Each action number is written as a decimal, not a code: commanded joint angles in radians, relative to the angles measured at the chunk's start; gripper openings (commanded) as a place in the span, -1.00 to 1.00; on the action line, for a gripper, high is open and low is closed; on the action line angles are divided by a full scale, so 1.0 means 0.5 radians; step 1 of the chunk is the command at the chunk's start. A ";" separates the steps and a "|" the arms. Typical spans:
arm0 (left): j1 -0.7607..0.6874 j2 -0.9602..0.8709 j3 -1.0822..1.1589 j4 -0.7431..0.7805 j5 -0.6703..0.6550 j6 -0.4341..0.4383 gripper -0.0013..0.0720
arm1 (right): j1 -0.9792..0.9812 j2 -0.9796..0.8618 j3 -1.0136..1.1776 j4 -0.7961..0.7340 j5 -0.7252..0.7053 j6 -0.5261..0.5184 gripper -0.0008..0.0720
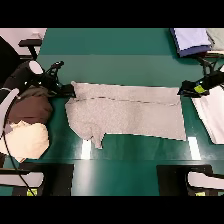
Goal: Fold the shirts.
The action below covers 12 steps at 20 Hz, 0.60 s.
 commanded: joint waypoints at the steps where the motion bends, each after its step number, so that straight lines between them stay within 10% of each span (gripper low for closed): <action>1: 0.009 0.365 -0.390 0.026 -0.072 -0.051 0.52 | 0.002 0.339 -0.214 0.002 0.050 -0.005 0.16; 12: 0.009 0.948 -1.536 -0.742 0.346 0.059 0.52 | 0.001 0.792 -0.504 0.018 -0.031 -0.005 0.14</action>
